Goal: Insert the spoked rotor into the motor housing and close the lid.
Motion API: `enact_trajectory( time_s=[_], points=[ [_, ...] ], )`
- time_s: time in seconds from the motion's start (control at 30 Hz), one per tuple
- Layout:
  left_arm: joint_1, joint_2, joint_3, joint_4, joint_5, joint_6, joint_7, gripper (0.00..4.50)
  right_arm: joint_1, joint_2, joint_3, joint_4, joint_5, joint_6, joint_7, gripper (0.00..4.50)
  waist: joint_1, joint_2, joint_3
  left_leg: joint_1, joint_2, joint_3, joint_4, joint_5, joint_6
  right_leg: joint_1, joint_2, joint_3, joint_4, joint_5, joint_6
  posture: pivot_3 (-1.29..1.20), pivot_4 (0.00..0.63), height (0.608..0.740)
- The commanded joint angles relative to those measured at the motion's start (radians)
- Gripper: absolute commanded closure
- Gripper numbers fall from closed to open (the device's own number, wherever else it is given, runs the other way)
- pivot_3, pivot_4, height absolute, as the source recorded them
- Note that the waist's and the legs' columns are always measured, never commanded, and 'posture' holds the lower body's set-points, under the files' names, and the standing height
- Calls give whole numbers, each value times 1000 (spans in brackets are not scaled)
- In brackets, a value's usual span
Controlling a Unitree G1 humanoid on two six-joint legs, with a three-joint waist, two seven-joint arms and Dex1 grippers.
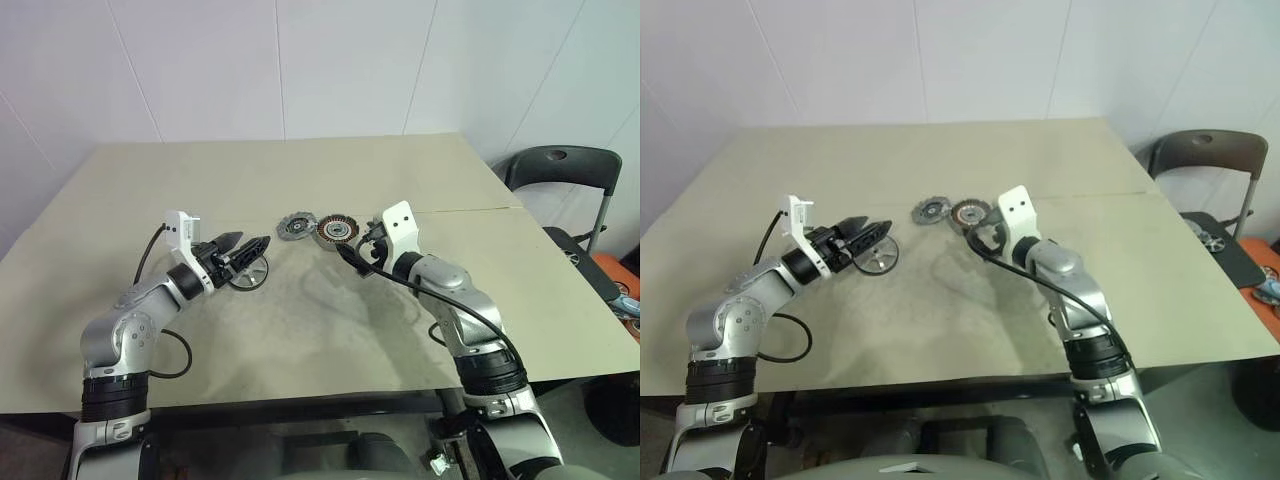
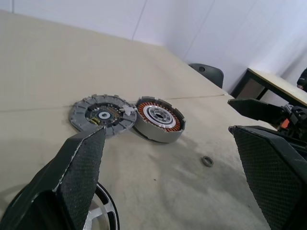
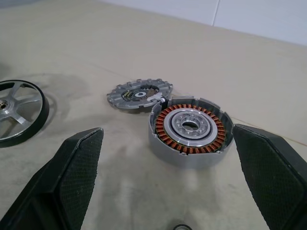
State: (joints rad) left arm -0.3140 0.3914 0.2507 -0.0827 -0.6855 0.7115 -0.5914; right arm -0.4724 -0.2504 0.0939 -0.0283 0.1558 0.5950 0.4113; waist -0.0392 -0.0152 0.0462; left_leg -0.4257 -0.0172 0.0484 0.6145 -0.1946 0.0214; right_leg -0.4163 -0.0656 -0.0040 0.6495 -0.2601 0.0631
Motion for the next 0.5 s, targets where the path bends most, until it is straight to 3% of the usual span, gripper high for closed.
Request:
enact_trajectory(
  time_s=[0.03, 0.17, 0.27, 0.4, 0.5],
  points=[
    [-14, 8, 23, -15, -8, -29, -1, 0, -36, -12, -4, 1, -7, -21, 10, 39, 0, 0, 0, 0, 0, 0, 0, 0, 0, 0, 0, 0, 0, 0, 0, 0, 0, 740],
    [-23, 4, 23, -6, -6, -37, 7, 0, -74, -22, 26, 52, -32, -55, 42, 39, -2, 0, 0, 0, 0, 0, 0, 0, 0, 0, 0, 0, 0, 0, 0, 0, 0, 740],
    [-18, -7, 15, -7, -4, -47, 15, 0, -168, -31, 133, 188, -115, -151, 107, 39, -7, 0, 0, 0, 0, 0, 0, 0, 0, 0, 0, 0, 0, 0, 0, 0, 0, 740],
    [-13, -30, 6, -17, -5, -57, 28, 0, -372, 3, 230, 527, -215, -351, 172, 39, -6, 0, 0, 2, 0, 1, 0, 0, 0, 0, 1, 0, 1, 1, -1, 0, 0, 740],
    [3, -47, 7, -35, -3, -68, 42, 0, -508, 46, 274, 802, -297, -459, 137, 39, -5, 0, 0, 2, 1, 1, 0, 0, 0, 1, 1, 0, 1, 1, -1, 0, 0, 740]
  ],
)
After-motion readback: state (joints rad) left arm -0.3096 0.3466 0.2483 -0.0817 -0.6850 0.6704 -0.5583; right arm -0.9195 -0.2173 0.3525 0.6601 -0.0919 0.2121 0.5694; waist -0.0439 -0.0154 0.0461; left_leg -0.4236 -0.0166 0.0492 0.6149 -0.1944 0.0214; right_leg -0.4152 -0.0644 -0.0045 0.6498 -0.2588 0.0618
